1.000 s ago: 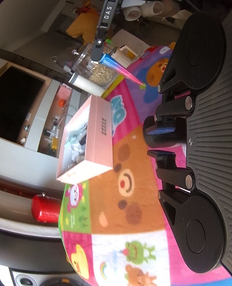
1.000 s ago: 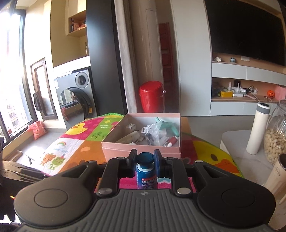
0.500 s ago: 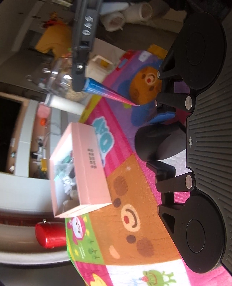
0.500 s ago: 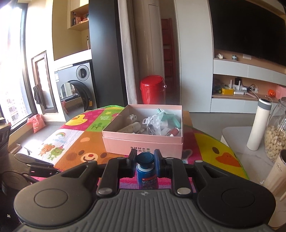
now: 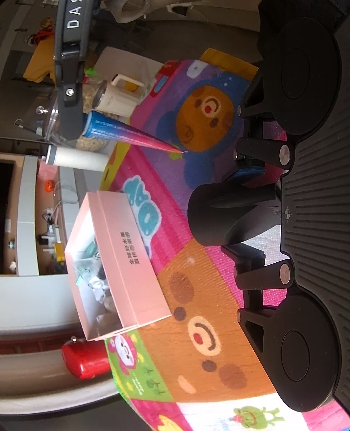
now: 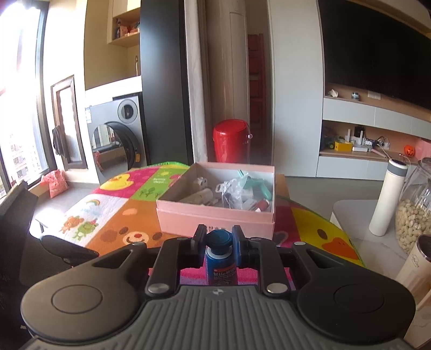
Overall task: Organize rigid objects
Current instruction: 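Carry the toothpaste tube with the right tool while the left tool carries the funnel over the pink box, then release the funnel and toothpaste tube into the pink box with both tools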
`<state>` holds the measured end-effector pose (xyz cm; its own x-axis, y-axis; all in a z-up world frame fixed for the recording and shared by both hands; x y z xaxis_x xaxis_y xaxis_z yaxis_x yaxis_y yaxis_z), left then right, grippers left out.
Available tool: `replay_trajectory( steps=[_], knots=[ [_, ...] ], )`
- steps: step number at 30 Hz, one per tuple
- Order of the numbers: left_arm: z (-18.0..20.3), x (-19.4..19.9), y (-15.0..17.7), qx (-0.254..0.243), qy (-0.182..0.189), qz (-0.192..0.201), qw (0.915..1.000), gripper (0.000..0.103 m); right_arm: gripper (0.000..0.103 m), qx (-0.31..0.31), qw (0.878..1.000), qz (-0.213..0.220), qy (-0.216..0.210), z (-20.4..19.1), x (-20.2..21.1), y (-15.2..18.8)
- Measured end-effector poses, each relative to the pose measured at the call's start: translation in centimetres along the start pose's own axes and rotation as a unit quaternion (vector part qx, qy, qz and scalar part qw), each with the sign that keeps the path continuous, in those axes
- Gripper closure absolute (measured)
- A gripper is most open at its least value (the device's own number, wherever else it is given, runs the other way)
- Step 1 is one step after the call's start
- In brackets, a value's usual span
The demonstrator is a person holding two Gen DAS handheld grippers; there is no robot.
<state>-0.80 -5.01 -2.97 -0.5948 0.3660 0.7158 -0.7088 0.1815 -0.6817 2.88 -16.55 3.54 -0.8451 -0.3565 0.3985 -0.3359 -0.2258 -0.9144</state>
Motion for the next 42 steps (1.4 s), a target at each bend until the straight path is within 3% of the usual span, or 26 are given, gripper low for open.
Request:
replay_trajectory(
  steps=[6,13,16,19,20,22,24,26,28,30,33,38,41,42],
  knots=[
    [-1.1,0.9,-2.6,0.029,0.036,0.028,0.9986,0.051,0.084,-0.010,1.000,0.026,0.002,1.4,1.0,-2.4],
    [-4.6,2.2,-11.4,0.071,0.063,0.103,0.9901,0.051,0.084,-0.004,0.997,0.072,-0.007,3.5,0.7,-8.9],
    [-6.3,1.7,-16.6,0.087,0.083,0.137,0.9833,0.051,0.084,0.007,0.998,0.068,-0.015,4.3,-2.2,-12.2],
    [-9.6,-2.8,-20.3,0.140,0.101,0.110,0.9787,0.051,0.082,-0.007,0.999,0.036,-0.026,5.4,-8.1,-14.9],
    [-10.7,-4.7,-20.8,0.157,0.087,0.096,0.9791,0.052,0.078,-0.018,0.999,0.018,-0.035,5.9,-10.5,-15.4],
    [-12.1,-7.8,-20.9,0.166,0.044,0.073,0.9825,0.052,0.055,-0.055,0.998,-0.016,-0.016,7.3,-15.0,-15.6],
    [-12.4,-9.5,-20.1,0.155,0.025,0.053,0.9862,0.052,0.055,-0.073,0.997,-0.033,-0.004,8.4,-17.6,-15.0],
    [-12.1,-10.4,-19.1,0.142,0.038,0.038,0.9885,0.052,0.055,-0.074,0.996,-0.041,0.003,8.9,-18.5,-13.8],
    [-11.2,-10.7,-18.3,0.110,0.049,0.028,0.9923,0.051,0.046,-0.072,0.996,-0.042,0.018,9.1,-18.4,-12.4],
    [-10.4,-10.5,-18.3,0.081,0.036,0.023,0.9958,0.051,0.044,-0.069,0.996,-0.047,0.033,8.9,-18.2,-11.0],
    [-9.7,-8.0,-19.6,0.080,0.018,0.092,0.9924,0.051,0.044,-0.051,0.996,-0.057,0.043,8.4,-17.6,-9.4],
    [-7.5,-5.1,-21.1,0.024,-0.028,0.138,0.9897,0.051,0.042,-0.013,0.995,-0.061,0.073,6.6,-15.8,-7.8],
    [-5.5,-5.2,-20.3,-0.046,-0.044,0.131,0.9894,0.050,0.036,0.003,0.994,-0.058,0.087,5.6,-14.8,-6.7],
    [-5.2,-5.6,-19.9,-0.046,-0.027,0.115,0.9919,0.047,0.035,0.004,0.994,-0.060,0.087,5.3,-14.6,-6.2]
  ],
)
Point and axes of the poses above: each gripper's, at about its wrist camera, not at the fingertips, and x roughly against the way its jaws point, z to its right, y to its underside, the point moved 7 cm from there along -x, roughly the way its jaws point, and after that the axes turned 9 degrees about x, right-handed, at the moved point
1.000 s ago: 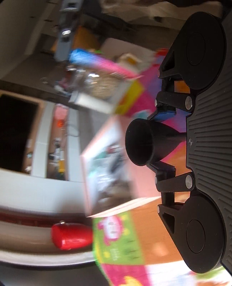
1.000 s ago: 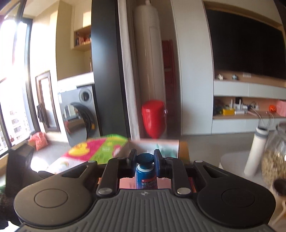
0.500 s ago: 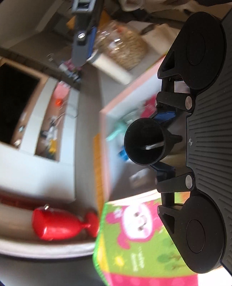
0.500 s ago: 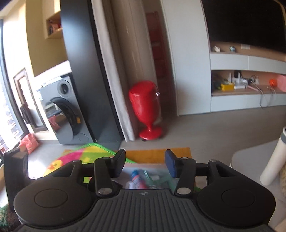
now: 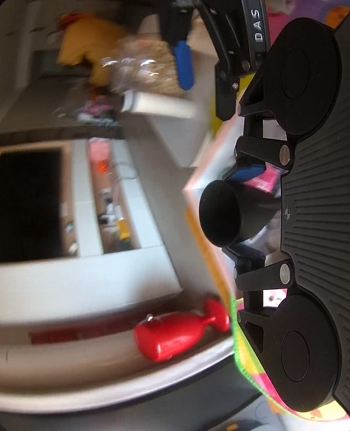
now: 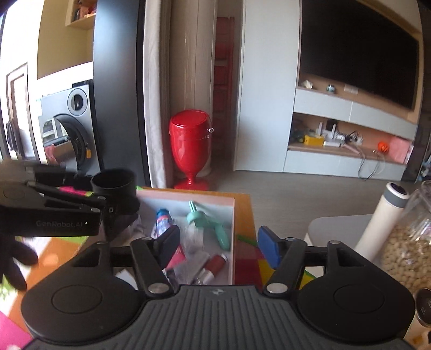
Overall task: Organize rigid objects
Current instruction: 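Release the funnel and toothpaste tube into the pink box with both tools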
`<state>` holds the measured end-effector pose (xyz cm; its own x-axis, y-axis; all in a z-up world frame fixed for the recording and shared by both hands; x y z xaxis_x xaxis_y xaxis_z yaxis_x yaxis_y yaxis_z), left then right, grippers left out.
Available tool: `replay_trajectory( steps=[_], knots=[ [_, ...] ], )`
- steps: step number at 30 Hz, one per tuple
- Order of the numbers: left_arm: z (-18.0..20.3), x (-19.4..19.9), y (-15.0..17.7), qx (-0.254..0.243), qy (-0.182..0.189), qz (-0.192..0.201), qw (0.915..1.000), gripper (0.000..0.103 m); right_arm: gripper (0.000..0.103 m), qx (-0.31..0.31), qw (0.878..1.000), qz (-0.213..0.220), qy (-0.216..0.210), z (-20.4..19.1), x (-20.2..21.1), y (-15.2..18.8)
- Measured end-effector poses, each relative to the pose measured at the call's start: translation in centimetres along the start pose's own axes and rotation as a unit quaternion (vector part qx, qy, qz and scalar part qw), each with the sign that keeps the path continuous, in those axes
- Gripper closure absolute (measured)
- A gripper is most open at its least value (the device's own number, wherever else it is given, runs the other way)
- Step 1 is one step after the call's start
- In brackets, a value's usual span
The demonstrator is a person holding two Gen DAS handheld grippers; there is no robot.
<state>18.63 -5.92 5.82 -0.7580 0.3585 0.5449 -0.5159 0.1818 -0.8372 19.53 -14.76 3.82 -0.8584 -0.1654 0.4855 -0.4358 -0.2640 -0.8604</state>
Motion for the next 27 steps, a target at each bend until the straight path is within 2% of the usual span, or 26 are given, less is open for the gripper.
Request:
replay_trajectory(
  steps=[1,3,4,6,7,8,9,11,13,16,21,23,27],
  knots=[
    [-0.1,-0.5,0.2,0.020,0.016,-0.009,0.9996,0.047,0.034,-0.001,1.000,-0.003,-0.003,-0.2,0.2,0.5],
    [-1.1,-1.3,0.7,0.063,0.004,-0.020,0.9978,0.049,0.034,-0.003,1.000,-0.006,-0.005,-0.4,0.6,1.6],
    [-1.5,-1.6,0.8,0.090,0.021,-0.026,0.9953,0.047,0.034,-0.004,1.000,-0.006,-0.003,-0.4,0.9,2.1],
    [-2.7,-1.9,1.1,0.126,-0.005,-0.027,0.9916,0.052,0.033,-0.008,1.000,-0.010,0.000,-0.6,1.1,3.1],
    [-2.9,-2.0,1.1,0.138,0.003,-0.026,0.9900,0.052,0.033,-0.012,1.000,-0.013,-0.002,-0.4,1.2,3.6],
    [-3.2,-1.8,1.1,0.165,0.027,-0.023,0.9857,0.049,0.033,-0.019,1.000,-0.018,-0.004,-0.2,1.2,4.2],
    [-3.8,-1.4,1.1,0.188,0.025,-0.014,0.9818,0.050,0.033,-0.027,0.999,-0.023,-0.006,0.0,1.1,4.7],
    [-4.5,-0.2,1.1,0.179,-0.016,0.014,0.9837,0.053,0.033,-0.045,0.998,-0.035,-0.012,0.5,1.2,5.7],
    [-4.2,2.1,1.9,0.162,-0.033,0.031,0.9858,0.053,0.033,-0.061,0.997,-0.044,-0.019,0.7,1.3,6.9],
    [-3.6,5.2,4.7,0.160,-0.040,0.018,0.9861,0.053,0.028,-0.074,0.996,-0.048,-0.015,0.4,1.6,8.5],
    [-3.0,9.3,10.6,0.166,-0.095,0.008,0.9816,0.053,0.025,-0.072,0.996,-0.050,-0.034,-2.4,1.9,9.7],
    [-2.9,9.9,12.8,0.175,-0.100,-0.004,0.9795,0.053,0.023,-0.057,0.996,-0.052,-0.043,-4.1,2.0,9.9],
    [-3.0,7.9,15.9,0.182,-0.109,-0.045,0.9761,0.052,0.019,-0.030,0.996,-0.081,-0.030,-6.6,0.8,10.8]
  ],
)
Point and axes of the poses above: each gripper's, at about its wrist camera, not at the fingertips, and x roughly against the way its jaws point, z to its right, y to its underside, the point moved 7 cm from there along -x, roughly the way its jaws point, and after that the axes turned 9 degrees about x, right-handed, at the moved point
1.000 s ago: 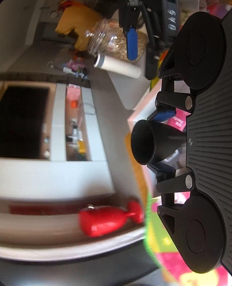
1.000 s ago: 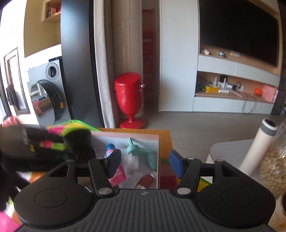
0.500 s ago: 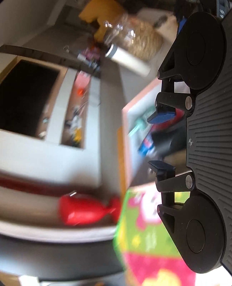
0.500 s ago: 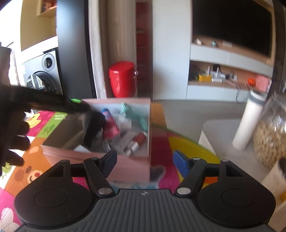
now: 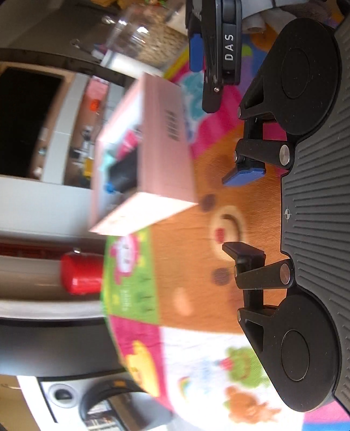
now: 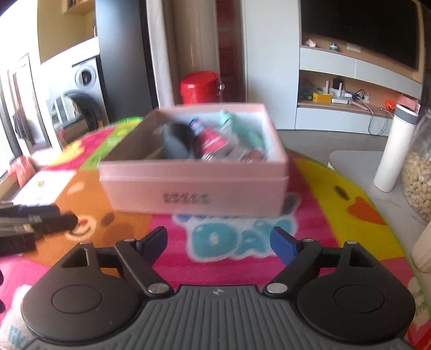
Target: Organize rigid objects
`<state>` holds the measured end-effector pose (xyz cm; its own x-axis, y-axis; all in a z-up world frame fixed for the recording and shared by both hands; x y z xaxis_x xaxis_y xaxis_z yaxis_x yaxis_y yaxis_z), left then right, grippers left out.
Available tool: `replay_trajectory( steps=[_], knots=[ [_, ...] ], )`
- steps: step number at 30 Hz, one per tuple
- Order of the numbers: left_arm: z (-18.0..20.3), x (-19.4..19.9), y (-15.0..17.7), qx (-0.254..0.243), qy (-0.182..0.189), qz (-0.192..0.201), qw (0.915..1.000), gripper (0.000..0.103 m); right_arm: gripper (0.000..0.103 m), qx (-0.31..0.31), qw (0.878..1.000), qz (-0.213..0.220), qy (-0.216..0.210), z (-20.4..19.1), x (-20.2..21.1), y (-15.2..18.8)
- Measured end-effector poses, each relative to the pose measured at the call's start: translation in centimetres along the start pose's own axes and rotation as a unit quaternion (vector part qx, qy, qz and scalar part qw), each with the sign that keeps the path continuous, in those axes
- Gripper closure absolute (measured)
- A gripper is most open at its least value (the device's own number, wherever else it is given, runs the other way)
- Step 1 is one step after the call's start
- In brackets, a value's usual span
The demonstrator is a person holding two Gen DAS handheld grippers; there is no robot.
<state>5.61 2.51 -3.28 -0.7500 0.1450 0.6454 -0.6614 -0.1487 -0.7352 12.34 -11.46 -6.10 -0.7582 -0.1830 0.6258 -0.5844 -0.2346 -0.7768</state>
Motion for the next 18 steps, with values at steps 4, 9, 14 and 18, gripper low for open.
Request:
replay_trajectory(
  steps=[4,9,14,18],
  knots=[
    [1.0,-0.6,0.9,-0.019,-0.013,0.031,0.9992,0.041,0.000,-0.007,0.999,-0.029,0.035,0.2,-1.1,0.7],
    [1.5,-0.7,1.2,-0.014,-0.031,0.034,0.9988,0.039,0.000,-0.024,0.999,-0.018,0.044,0.7,-1.3,0.9],
    [1.8,-1.1,1.1,-0.009,-0.049,0.037,0.9981,0.038,0.000,-0.029,0.999,-0.005,0.044,1.0,-1.2,1.2],
    [2.0,-1.2,1.1,-0.003,-0.059,0.038,0.9975,0.036,0.000,-0.029,0.998,0.002,0.051,0.7,-1.1,1.5]
  ],
)
Point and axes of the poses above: each gripper's, at about its wrist camera, not at the fingertips, and x roughly against the way its jaws point, z to its right, y to its underside, the point moved 7 cm from there along -x, roughly the way its jaws point, and after that the axes turned 9 degrees about x, right-handed, at the moved point
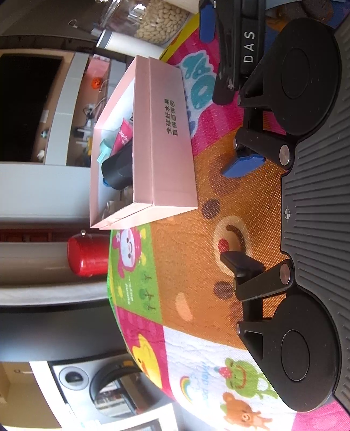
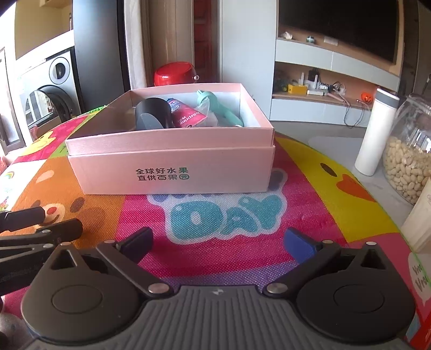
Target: Organize rigid objects
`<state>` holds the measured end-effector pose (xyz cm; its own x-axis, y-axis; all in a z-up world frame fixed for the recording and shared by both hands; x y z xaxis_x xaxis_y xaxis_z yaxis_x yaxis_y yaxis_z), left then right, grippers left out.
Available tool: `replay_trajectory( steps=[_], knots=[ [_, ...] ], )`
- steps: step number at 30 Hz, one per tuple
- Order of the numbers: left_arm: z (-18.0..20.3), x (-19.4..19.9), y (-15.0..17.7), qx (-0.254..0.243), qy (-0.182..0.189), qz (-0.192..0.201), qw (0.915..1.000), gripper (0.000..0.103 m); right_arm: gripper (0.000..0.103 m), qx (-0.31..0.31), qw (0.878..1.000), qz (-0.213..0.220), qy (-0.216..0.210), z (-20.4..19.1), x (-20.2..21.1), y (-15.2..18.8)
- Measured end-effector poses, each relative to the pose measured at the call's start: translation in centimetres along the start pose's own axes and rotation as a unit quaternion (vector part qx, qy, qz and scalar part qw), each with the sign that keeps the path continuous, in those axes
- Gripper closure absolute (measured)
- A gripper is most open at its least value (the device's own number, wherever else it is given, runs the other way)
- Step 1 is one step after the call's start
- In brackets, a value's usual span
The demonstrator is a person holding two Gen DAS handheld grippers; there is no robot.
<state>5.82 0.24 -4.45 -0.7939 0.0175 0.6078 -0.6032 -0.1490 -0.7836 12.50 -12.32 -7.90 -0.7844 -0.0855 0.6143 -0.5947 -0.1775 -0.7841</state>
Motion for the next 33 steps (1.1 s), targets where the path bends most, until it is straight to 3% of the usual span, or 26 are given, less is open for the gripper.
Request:
replay_trajectory(
  steps=[33],
  knots=[
    [0.18,0.13,0.21,-0.003,-0.010,0.002,0.9999,0.036,0.000,0.008,1.000,0.006,-0.008,-0.04,0.10,0.33]
  ],
)
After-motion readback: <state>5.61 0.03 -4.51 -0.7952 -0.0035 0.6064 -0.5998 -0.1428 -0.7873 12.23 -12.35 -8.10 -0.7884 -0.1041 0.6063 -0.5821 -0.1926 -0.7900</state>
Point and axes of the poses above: each gripper's, at about its wrist camera, not at the fingertips, and x roughly against the way its jaws point, z to its right, y to its underside, the point moved 7 cm from there along -x, roughly the way its jaws point, and after that the axes turned 9 degrees about x, right-handed, at the moved point
